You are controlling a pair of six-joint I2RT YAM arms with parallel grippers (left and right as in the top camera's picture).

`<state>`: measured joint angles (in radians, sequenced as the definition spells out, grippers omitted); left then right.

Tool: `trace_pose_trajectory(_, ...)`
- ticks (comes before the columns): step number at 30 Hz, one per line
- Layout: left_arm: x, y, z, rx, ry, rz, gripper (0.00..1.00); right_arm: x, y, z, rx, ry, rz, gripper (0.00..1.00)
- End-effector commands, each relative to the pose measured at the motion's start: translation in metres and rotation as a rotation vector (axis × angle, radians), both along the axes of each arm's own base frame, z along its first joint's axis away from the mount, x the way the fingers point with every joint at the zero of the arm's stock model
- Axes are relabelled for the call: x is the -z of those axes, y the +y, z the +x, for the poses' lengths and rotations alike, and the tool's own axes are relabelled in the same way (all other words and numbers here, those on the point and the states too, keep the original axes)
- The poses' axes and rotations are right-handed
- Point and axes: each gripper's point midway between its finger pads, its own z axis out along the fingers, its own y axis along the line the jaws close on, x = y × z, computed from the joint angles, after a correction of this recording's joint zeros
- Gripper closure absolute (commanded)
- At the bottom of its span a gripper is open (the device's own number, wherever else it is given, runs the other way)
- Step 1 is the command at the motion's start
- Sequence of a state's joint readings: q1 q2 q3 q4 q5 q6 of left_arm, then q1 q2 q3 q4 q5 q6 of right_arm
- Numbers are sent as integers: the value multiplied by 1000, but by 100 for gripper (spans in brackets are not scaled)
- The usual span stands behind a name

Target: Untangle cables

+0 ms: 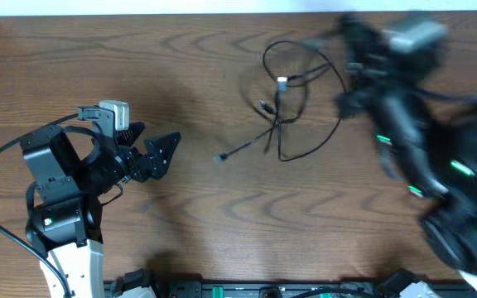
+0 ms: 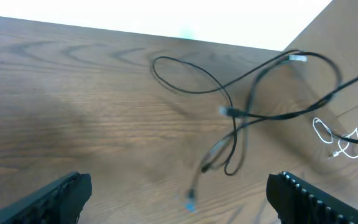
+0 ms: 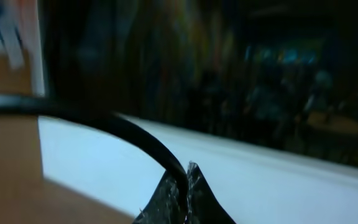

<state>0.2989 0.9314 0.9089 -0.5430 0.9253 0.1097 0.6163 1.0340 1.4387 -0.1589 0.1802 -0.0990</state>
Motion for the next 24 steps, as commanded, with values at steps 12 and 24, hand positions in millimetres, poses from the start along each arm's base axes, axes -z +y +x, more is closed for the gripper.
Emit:
trace_pose_trajectory(12,-13,-61,-35,371,-68,-68,5,-18,24,-40,-281,-44,46,99)
trace_pose_trajectory(24,77,-153,-92,896,58,237,11,-7,60,-46,-478,-15,19,99)
